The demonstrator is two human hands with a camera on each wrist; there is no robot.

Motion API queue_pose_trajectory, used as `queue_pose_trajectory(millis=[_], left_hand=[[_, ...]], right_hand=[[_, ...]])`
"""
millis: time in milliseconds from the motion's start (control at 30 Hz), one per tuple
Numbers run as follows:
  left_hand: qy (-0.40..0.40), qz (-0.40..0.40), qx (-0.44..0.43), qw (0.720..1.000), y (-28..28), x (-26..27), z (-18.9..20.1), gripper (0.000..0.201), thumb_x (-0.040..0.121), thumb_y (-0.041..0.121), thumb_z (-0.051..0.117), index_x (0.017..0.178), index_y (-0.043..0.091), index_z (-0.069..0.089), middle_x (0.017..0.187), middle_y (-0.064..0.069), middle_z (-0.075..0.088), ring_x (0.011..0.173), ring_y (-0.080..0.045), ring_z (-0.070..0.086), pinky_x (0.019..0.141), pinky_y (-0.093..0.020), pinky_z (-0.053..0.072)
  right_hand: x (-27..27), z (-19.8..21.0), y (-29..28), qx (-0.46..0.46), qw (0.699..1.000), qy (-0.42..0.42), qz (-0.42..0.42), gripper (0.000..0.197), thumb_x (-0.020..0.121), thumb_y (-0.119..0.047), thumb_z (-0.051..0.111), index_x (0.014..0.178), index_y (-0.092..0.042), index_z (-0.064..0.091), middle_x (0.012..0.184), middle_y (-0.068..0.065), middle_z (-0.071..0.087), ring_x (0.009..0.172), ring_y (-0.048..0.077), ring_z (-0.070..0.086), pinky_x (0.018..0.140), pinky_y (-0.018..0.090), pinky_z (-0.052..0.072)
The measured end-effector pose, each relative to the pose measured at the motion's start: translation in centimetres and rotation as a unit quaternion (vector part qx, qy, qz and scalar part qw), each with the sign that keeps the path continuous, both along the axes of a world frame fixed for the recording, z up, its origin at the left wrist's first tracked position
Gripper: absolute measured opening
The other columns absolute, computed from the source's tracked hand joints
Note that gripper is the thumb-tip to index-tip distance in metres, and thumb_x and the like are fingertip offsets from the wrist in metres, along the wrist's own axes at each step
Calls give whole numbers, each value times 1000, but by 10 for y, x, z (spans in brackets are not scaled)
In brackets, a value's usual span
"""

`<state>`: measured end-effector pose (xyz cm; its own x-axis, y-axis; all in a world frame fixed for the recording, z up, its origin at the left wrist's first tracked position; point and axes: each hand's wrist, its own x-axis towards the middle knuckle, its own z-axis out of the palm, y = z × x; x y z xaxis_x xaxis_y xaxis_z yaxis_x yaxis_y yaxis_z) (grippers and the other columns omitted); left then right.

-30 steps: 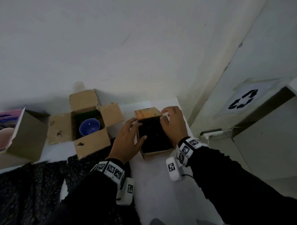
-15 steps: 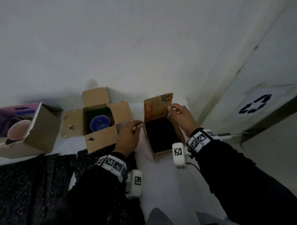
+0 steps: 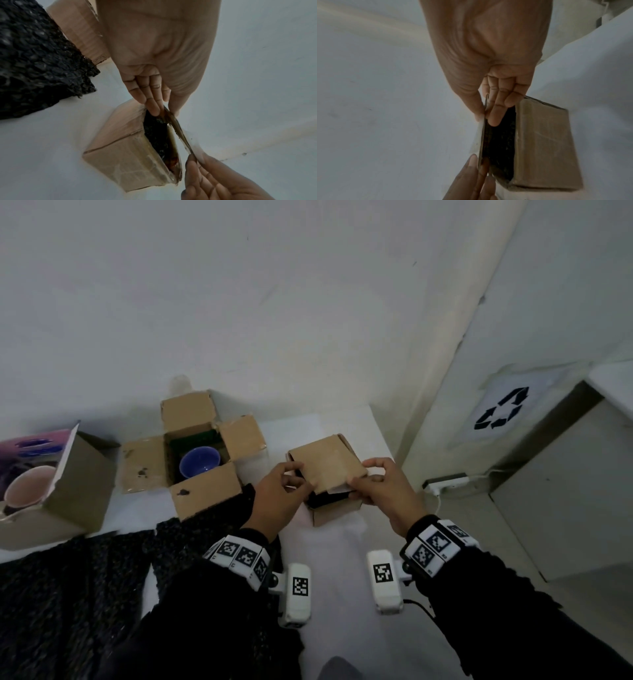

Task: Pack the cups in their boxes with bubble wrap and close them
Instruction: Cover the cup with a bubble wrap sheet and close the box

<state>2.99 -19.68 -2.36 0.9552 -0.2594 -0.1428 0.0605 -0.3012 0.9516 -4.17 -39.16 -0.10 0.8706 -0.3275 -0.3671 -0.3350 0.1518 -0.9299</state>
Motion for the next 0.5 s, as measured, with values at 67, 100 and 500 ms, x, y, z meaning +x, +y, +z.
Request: queue_pose_trajectory(millis=[67, 100, 500], left_hand=[[-9, -6, 25, 1000, 2, -4, -2, 37, 80, 16, 77, 113, 18, 61, 85, -5, 71, 76, -22, 68, 73, -29, 54], [-19, -10, 40, 999, 3, -6, -3, 37, 80, 15, 77, 112, 18, 61, 85, -4, 71, 74, -20, 67, 71, -27, 52], [-263, -95, 269, 922, 4, -17, -14, 66, 74, 62, 64, 124, 19, 61, 116, -7, 47, 107, -22, 44, 91, -30, 42]], right_hand=[[-6, -4, 4, 13, 999, 18, -24, 44, 79, -5, 77, 112, -9, 47, 89, 14, 68, 59, 15, 70, 50, 19, 49], [-8, -5, 6, 20, 999, 26, -34, 45, 79, -6, 77, 111, -10, 46, 92, 14, 69, 59, 15, 70, 50, 21, 48], [-13, -28, 13, -6, 998, 20, -58, 51, 67, -5, 85, 96, -17, 45, 88, 15, 65, 84, 27, 66, 65, 28, 51]])
